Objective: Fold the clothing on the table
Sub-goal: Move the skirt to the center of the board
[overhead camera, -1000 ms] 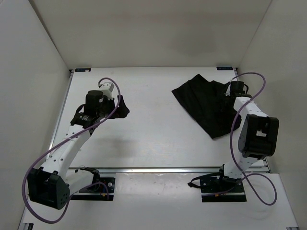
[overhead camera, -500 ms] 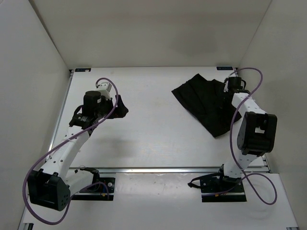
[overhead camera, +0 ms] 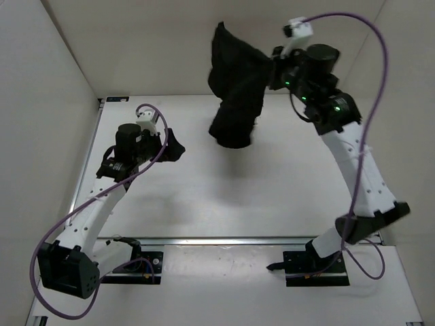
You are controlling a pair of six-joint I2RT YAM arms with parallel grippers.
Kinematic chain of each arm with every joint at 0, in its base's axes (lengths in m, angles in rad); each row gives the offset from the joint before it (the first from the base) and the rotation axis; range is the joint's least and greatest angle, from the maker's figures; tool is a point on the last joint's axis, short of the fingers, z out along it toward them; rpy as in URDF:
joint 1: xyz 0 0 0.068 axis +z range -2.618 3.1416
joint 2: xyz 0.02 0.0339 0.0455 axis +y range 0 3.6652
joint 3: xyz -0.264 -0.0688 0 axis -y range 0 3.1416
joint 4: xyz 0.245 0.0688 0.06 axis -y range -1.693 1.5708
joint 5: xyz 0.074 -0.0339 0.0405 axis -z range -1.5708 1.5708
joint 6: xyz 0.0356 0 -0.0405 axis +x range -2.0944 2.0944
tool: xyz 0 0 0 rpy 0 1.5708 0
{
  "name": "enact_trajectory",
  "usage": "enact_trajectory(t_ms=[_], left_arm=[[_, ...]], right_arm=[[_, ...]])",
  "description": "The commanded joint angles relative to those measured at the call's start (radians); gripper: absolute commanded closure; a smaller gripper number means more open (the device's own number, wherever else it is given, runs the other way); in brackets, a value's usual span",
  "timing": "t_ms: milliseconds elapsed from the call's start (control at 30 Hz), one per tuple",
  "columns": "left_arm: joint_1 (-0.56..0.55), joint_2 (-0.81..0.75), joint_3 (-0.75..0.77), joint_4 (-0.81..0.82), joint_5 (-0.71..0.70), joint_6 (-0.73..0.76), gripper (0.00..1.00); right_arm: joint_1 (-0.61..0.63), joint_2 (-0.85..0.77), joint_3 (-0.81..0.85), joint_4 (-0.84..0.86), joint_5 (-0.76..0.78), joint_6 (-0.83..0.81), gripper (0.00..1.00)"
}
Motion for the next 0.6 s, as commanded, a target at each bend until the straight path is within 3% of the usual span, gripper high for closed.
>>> enact_trajectory(t_ms=[0,67,133,200,400,500,567], left_arm=[[-0.016,-0.082,0.052,0.027,-0.016,0.009,0.01],[-0.011,-0.105,0.044,0.032,-0.004,-0.013,0.02],[-0.015,-0.131,0.041,0.033,0.0,-0.019,0.01],[-0.024,-0.131,0.038,0.032,0.021,-0.021,0.01],[-0.028,-0.132,-0.037,0.064,0.095,-0.073,0.01],[-0.06,-0.108,-0.059,0.076,0.125,-0.08,0.01],[-0.143,-0.079,-0.059,0.069,0.092,-0.099,0.02]], right_arm=[[-0.136,-0.193,-0.183,0.201,-0.115,0.133,1.0],[-0.213,-0.25,-0.386,0.24,-0.147,0.156,1.0],[-0.377,-0.273,-0.516,0.248,-0.265,0.203,1.0],[-0.454,-0.313,-0.744,0.312,-0.369,0.237,1.0],[-0.425,-0.361,-1.206,0.417,-0.293,0.22,1.0],[-0.451,-0.344,-1.293,0.455,-0.331,0.23,1.0],[-0.446,-0.321,-1.292,0.435,-0.349,0.225,1.0]])
